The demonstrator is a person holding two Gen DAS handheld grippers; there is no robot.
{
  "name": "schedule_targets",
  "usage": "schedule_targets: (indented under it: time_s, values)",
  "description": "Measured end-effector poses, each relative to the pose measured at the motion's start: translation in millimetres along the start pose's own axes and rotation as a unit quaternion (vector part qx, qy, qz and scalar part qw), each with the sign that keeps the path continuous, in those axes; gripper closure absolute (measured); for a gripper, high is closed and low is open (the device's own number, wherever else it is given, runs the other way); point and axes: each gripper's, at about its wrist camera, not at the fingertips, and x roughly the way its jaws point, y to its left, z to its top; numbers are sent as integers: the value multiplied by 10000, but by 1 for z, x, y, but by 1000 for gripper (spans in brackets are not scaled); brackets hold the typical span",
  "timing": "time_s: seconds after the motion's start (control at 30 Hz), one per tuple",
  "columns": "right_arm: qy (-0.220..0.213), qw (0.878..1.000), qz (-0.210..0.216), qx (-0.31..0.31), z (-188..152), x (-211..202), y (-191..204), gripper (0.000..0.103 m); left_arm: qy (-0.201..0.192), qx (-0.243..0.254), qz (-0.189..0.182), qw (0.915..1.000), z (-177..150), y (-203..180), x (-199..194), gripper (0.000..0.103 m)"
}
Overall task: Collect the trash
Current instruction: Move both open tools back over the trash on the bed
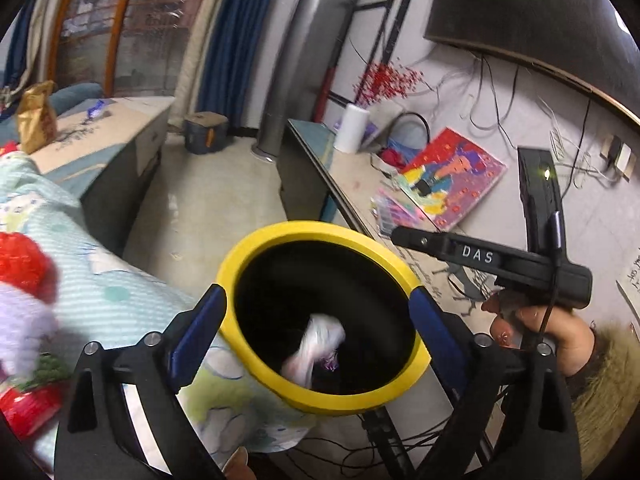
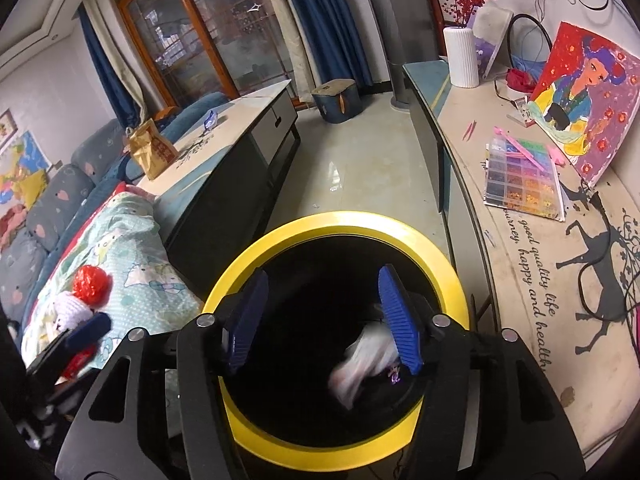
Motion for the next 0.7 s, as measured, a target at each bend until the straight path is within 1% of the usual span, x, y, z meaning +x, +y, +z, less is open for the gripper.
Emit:
schedule_targets:
  time_s: [0.07,0.27,0.33,0.5,0.53,0.7]
  values:
    - [-59,10000,33,-28,0,-2,4,48,-97,-13,131,9999,1,3,-10,9]
    - [-241,9991,252,-229,0,-11,27,46,-390,-168,545,9976,4,16,-43,7]
    - [-287,9986,319,-318,0,-15,37,42,-485,-212,644,9965,4,20,-54,7]
    - [-400,9966,531,-486,0,-25,58,42,-763,-217,951,9923,5,25,-82,7]
    - [-413,9960,592,-522,0,-27,63,40,-827,-223,1009,9912,6,27,-87,7]
    - [-445,9931,805,-734,-2,-34,87,39,-1038,-312,1210,9867,8,36,-109,7]
